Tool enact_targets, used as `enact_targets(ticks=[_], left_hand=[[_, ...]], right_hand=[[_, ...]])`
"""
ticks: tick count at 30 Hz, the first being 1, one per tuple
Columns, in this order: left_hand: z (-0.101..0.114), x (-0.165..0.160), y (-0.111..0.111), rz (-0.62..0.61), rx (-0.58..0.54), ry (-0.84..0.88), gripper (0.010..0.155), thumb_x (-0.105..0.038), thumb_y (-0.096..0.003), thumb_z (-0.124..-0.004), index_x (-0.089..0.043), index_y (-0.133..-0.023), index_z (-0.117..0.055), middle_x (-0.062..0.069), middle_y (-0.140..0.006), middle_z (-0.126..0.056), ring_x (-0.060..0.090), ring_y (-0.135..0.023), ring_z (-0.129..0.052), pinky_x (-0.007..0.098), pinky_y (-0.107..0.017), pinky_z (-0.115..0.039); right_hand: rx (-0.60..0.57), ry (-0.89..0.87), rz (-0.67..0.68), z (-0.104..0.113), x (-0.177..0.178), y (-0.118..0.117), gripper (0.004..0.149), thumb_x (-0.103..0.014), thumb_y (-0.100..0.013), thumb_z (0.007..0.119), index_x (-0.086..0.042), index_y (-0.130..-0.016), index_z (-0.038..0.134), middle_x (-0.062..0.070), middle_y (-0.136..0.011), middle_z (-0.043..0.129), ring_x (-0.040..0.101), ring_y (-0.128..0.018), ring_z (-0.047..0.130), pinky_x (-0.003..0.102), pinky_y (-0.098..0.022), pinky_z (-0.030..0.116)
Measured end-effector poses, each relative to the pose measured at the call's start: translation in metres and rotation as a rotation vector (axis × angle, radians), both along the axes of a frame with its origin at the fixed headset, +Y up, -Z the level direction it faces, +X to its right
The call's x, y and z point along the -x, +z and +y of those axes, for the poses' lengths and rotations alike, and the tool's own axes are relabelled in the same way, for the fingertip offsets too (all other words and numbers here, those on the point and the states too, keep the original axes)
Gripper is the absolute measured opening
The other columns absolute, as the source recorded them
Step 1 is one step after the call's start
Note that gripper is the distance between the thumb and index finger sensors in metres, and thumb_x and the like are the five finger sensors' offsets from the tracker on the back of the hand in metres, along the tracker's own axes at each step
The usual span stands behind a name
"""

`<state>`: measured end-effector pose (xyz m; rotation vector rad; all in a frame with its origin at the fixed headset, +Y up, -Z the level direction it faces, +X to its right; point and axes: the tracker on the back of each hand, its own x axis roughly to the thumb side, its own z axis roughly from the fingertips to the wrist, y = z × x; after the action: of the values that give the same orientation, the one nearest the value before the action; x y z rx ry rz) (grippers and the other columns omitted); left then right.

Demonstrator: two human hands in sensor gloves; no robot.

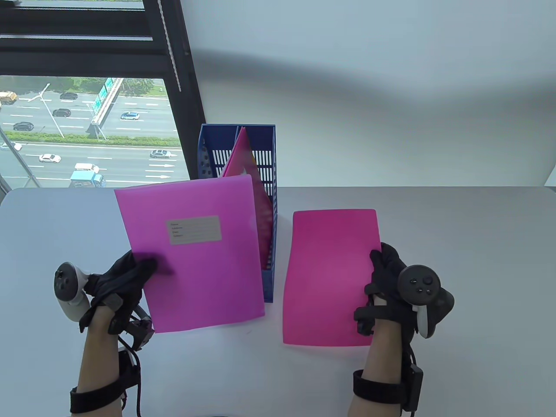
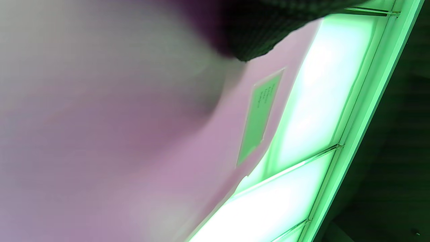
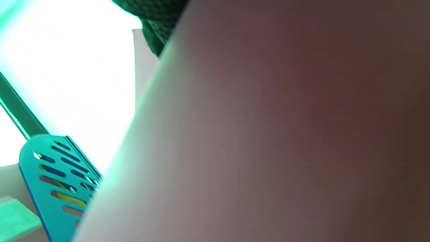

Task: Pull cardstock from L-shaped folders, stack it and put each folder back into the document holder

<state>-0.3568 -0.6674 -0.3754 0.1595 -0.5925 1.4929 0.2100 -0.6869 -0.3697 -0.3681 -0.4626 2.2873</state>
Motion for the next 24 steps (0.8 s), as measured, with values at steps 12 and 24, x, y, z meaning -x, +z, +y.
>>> enact_targets(ticks=[12,24], left_hand=[[0.0,0.0,0.001,0.006,0.002,0.013,0.042,-0.035,-0.0589,-0.075,-0.014,-0.095,-0.079,0.002,-0.078,-0.096,0.032,-0.074,-0.098,0.058,-0.073,-0.063],[-0.001,0.001,0.001,0.005,0.002,0.012,0.042,-0.036,-0.0589,-0.076,-0.014,-0.095,-0.08,0.002,-0.078,-0.096,0.032,-0.074,-0.098,0.058,-0.073,-0.063]], right_hand=[[0.264,0.101,-0.003,-0.056,0.026,-0.027,0.057,-0.035,-0.055,0.089,-0.021,-0.105,0.066,0.004,-0.088,0.087,0.016,-0.05,0.097,0.049,-0.072,0.059],[0.578,0.289,-0.061,-0.083,0.051,-0.037,0.088,-0.045,-0.052,0.092,-0.024,-0.116,0.034,0.008,-0.115,0.044,0.03,-0.089,0.062,0.056,-0.077,0.025]])
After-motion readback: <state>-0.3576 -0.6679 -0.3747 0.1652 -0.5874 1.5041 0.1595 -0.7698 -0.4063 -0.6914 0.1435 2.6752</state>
